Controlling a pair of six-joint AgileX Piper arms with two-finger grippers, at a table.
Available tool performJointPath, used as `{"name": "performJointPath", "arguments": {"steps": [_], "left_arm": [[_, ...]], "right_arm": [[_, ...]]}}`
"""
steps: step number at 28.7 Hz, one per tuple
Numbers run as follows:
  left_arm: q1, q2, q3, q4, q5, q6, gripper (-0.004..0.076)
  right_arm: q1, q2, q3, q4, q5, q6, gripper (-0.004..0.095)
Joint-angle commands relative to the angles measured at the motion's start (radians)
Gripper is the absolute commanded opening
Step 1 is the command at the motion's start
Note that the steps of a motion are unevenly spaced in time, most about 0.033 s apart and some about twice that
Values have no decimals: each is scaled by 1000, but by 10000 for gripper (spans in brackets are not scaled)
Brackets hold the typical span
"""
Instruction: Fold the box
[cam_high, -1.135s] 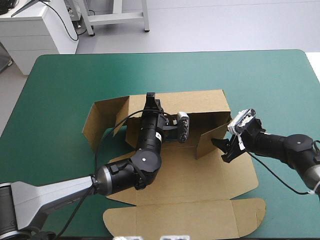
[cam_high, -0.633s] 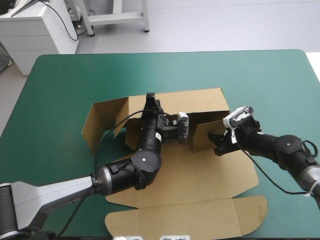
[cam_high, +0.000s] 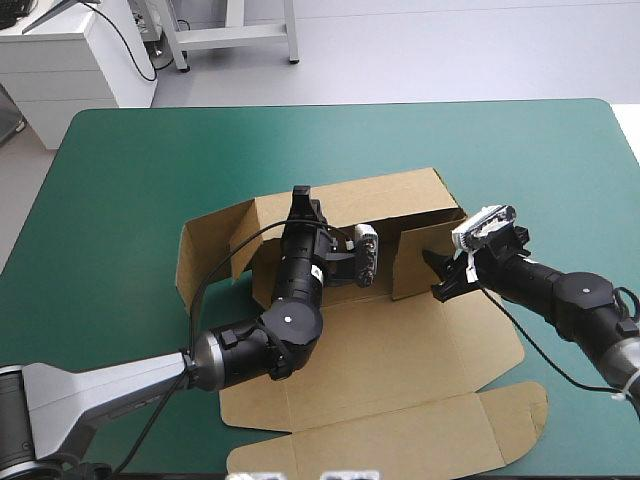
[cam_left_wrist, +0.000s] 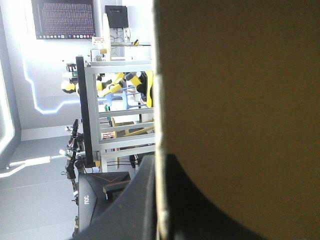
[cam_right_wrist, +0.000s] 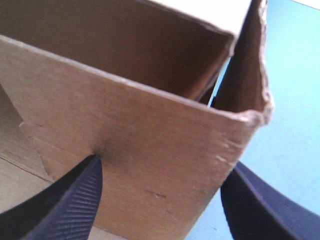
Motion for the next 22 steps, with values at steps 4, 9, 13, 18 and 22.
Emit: {"name": "performJointPath", "arguments": {"steps": [4,9,13,18,22], "left_arm": [[-6,-39,-26,54,-17,-12,-8],[-6,-39,-26,54,-17,-12,-8],[-6,-39,-26,54,-19,-12,-8],[-6,-39,-26,68,-27,-12,-8],[-6,-39,-26,84,-33,-12,-8]], "right_arm": [[0,45,-30,176,13,-184,546],[0,83,-39,224,13,-224,302],[0,85,-40,251,13,-290,-20],[0,85,-40,253,13,-290,-20],[0,85,-40,253,16,-291,-20]]}}
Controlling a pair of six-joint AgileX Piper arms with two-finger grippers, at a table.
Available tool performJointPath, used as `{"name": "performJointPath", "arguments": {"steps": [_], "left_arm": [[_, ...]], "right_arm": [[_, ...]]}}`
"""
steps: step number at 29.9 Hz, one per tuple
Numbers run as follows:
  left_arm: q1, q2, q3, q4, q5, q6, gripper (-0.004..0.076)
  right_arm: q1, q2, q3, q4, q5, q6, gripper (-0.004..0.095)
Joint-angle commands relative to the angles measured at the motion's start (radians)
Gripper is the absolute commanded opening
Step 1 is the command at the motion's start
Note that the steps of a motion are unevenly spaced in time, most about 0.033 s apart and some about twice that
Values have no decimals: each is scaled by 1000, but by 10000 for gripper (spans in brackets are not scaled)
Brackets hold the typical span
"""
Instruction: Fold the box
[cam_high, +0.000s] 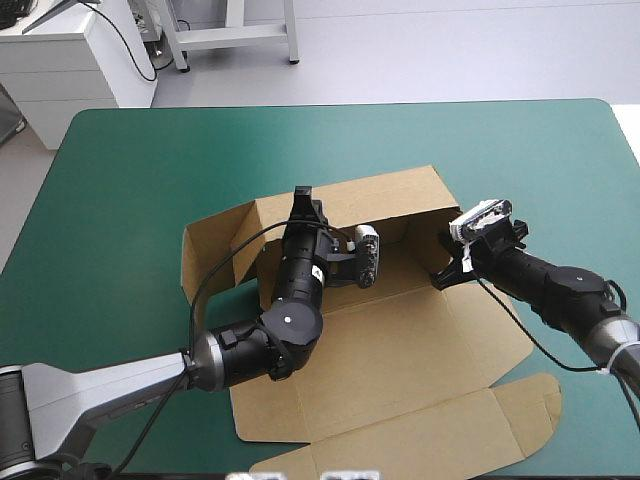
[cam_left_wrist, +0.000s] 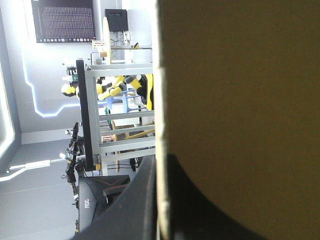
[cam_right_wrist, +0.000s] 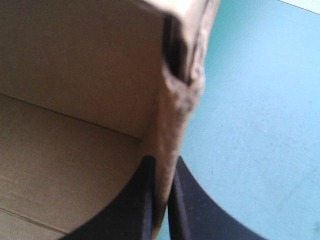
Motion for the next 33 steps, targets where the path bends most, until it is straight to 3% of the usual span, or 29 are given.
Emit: {"name": "performJointPath", "arguments": {"steps": [1,9,12,16,20,24,30,33], "left_arm": [[-6,-39,-28,75,-16,-12,-8],[-6,-39,-28,75,-14,-12,-8],[-6,-39,-28,75,-14,-12,-8],[-6,-39,-28,75,-14,-12,-8],[-6,-39,-28,75,-14,-12,-8],[-6,-39,-28,75,-12,-12,-8],[-6,-39,-28,75,-12,-12,-8],[-6,-39,-28,75,-12,-12,-8]], "right_arm": [[0,-23,-30,11,64,-37,-19],[0,-15,-30,27,64,-83,-5],[0,-15,-30,27,66,-85,56],[0,-15,-30,4,95,-81,235],[0,-15,-30,-12,101,-20,573],[0,-15,-30,-12,60,26,801],[0,-15,-30,-6,60,9,826],[0,-15,-30,71,55,-51,825]]}}
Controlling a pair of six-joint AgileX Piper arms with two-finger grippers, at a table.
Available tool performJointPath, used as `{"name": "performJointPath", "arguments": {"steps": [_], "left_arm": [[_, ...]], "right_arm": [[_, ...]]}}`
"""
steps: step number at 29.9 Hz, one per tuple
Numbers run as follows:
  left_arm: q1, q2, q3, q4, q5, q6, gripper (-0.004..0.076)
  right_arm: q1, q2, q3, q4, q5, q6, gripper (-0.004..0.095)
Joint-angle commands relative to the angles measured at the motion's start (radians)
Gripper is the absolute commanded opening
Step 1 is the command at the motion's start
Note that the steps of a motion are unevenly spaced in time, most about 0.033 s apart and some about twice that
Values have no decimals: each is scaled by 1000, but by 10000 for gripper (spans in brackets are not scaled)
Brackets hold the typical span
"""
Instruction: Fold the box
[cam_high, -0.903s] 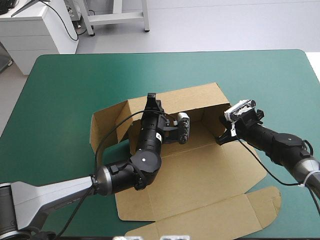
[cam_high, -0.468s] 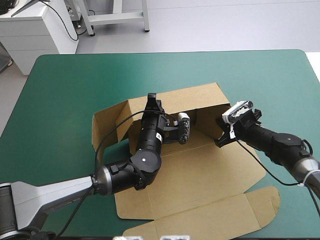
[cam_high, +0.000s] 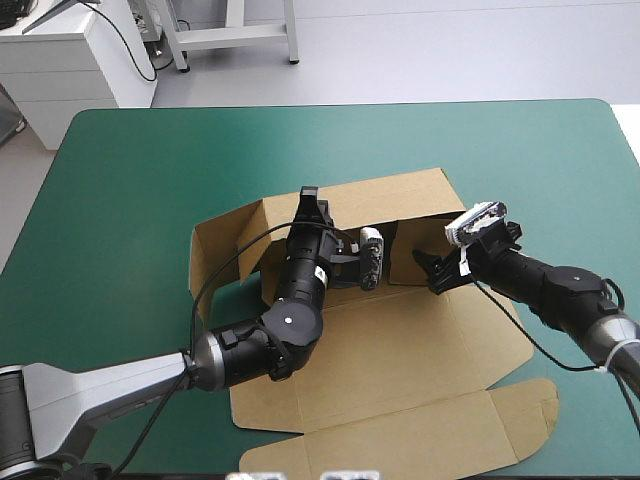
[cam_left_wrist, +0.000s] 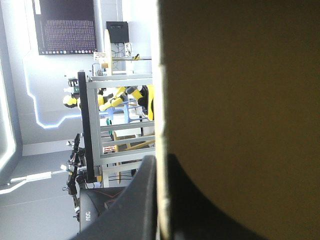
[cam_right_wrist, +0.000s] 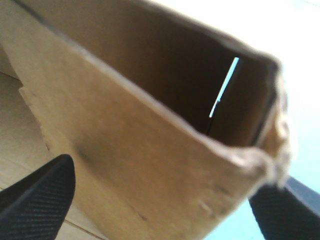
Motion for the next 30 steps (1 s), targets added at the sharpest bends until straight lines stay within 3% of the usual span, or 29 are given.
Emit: {"name": "performJointPath", "arguments": {"steps": [1,3,6,10,12,17,18,27,30], "left_arm": [[-6,-39,-28,57,19,-12,-8],[-6,-39,-28,57,19,-12,-8],[-6,-39,-28,57,19,-12,-8],[-6,-39,-28,57,19,-12,-8],[-6,-39,-28,57,19,-12,-8],[-6,-37,-28,57,17,-12,-8],[-6,-37,-28,57,17,-12,-8],[-6,-37,-28,89,6,-12,-6],[-6,-37,-28,114,4,-12,57]], "right_arm": [[0,-25,-30,125,20,-80,825],[0,-25,-30,205,22,-143,825],[0,-25,-37,203,20,-137,790],[0,-25,-37,203,18,-137,654],[0,-25,-39,203,18,-137,508],[0,-25,-40,203,31,-148,25],[0,-25,-40,203,33,-153,-15],[0,-25,-40,199,11,-158,-11],[0,-25,-48,196,-49,-158,-11]]}}
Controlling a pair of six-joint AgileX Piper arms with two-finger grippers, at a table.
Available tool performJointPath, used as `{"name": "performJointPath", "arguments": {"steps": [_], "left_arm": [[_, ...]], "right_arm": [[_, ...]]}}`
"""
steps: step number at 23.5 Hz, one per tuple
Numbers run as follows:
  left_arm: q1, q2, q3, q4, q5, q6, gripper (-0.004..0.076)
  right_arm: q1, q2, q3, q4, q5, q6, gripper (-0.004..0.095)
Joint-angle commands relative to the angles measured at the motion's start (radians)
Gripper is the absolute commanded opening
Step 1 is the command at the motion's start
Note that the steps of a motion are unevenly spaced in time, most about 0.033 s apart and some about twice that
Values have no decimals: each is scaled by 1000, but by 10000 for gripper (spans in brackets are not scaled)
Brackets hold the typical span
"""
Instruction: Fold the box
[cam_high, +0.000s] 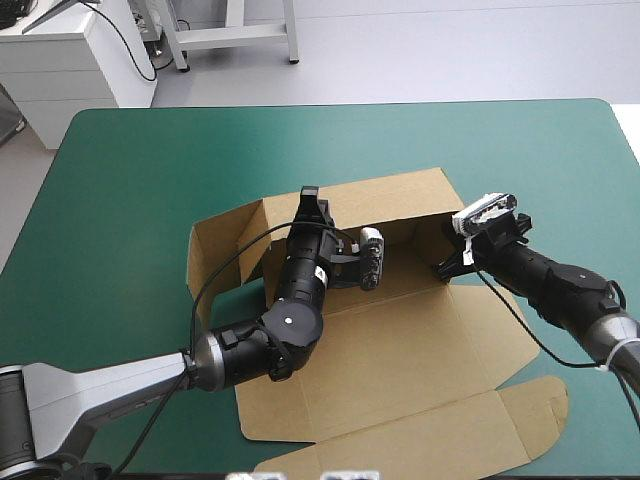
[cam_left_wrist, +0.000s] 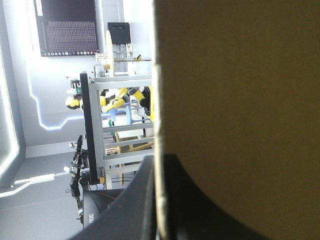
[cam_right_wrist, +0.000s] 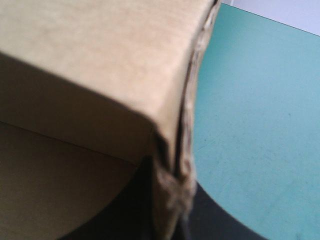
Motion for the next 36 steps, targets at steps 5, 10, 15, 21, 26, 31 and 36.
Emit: {"name": "performJointPath", "arguments": {"steps": [5,10,15,21,26,31,36], "left_arm": [[4,-37,-28,99,-2,-16,400],[0,-37,-28,113,-19,-29,559],[-46,-37,-28,113,1,-29,531],[-161,-37,-28,111,63,-22,526],[-166,-37,-33,49,109,112,127],[-138,-115,-203,-359,82,379,15],[262,-154,-570,-1132,263,831,15]], "right_arm": [[0,-25,-95,41,-76,26,-15],[0,6,-180,-105,-152,198,-15],[0,88,-258,-448,-156,543,-15],[0,169,-358,-864,-138,975,-14],[0,199,-430,-1048,-21,1184,-14],[0,229,-479,-1288,98,1420,-14],[0,233,-480,-1343,139,1478,-14]]}}
